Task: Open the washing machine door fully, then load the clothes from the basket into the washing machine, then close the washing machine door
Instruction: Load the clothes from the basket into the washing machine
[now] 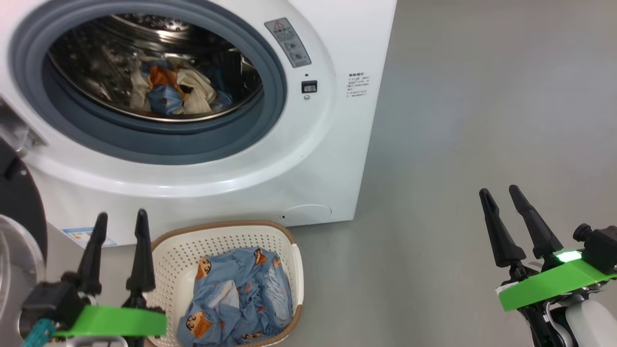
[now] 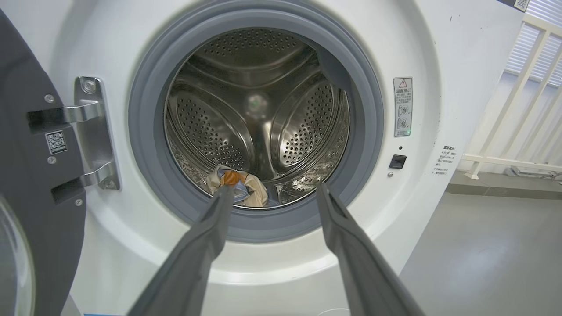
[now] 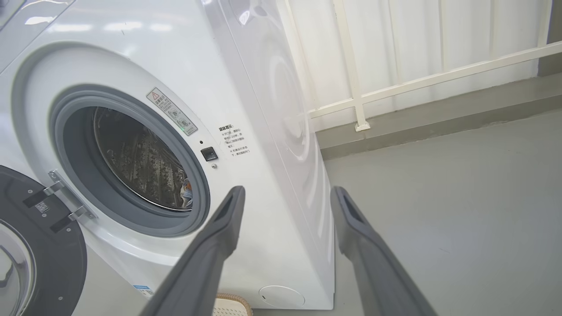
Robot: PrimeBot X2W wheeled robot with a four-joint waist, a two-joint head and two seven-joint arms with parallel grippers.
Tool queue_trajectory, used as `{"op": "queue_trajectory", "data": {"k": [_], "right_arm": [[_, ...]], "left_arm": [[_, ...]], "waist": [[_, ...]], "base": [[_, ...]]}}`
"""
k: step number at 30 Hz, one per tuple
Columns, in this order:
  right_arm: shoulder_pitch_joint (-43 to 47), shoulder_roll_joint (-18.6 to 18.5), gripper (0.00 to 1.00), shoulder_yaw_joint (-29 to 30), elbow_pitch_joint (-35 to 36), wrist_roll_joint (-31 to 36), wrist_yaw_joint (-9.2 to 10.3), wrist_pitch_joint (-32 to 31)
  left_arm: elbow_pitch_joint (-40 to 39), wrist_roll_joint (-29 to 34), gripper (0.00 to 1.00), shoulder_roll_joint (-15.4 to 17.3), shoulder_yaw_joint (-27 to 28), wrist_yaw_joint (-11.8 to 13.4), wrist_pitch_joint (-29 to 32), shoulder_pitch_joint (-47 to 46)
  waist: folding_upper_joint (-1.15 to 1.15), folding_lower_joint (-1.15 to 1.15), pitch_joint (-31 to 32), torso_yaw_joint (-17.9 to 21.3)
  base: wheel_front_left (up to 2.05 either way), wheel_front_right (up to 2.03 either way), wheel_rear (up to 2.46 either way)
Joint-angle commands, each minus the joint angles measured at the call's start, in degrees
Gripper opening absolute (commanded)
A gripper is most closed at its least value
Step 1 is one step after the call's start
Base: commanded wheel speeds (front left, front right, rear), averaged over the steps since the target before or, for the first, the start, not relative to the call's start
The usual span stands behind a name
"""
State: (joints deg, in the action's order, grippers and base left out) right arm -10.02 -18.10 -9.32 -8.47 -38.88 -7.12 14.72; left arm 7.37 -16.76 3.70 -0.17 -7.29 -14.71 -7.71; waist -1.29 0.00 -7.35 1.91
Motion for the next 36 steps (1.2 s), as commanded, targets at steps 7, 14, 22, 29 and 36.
{"op": "queue_trajectory", "data": {"k": [7, 14, 22, 29, 36], "right_arm": [[2.30, -1.67, 1.00, -0.93, 1.15, 2.00, -0.36, 0.28], [3.95, -1.62, 1.00, -0.34, 0.98, 2.44, -0.36, 0.28], [4.18, -1.55, 1.00, 0.40, 0.41, 3.92, -0.36, 0.28], [3.68, -1.35, 1.00, 0.99, -0.03, 4.97, -0.36, 0.28], [3.62, -1.28, 1.00, 0.90, -0.42, 5.25, -0.36, 0.28]], "left_arm": [[-2.03, -0.99, 1.00, 0.13, 1.41, -0.19, -0.29, 1.94], [-2.55, -0.77, 1.00, -0.36, 2.18, -0.19, -0.29, 3.81], [-3.01, -0.23, 1.00, -0.66, 2.46, -0.19, -0.29, 3.97], [-2.78, 0.13, 1.00, -0.77, 1.38, -0.19, -0.29, 3.54], [-2.44, -0.30, 1.00, -0.80, 0.87, -0.19, -0.29, 3.52]], "waist": [[0.00, 0.00, 1.71, -1.76], [0.00, 0.00, 2.61, -2.25], [0.00, 0.00, 2.53, -2.37], [0.00, 0.00, 2.26, -2.25], [0.00, 0.00, 2.64, -2.19]], "base": [[0.00, 0.00, 0.00], [0.00, 0.00, 0.00], [0.00, 0.00, 0.00], [0.00, 0.00, 0.00], [0.00, 0.00, 0.00]]}}
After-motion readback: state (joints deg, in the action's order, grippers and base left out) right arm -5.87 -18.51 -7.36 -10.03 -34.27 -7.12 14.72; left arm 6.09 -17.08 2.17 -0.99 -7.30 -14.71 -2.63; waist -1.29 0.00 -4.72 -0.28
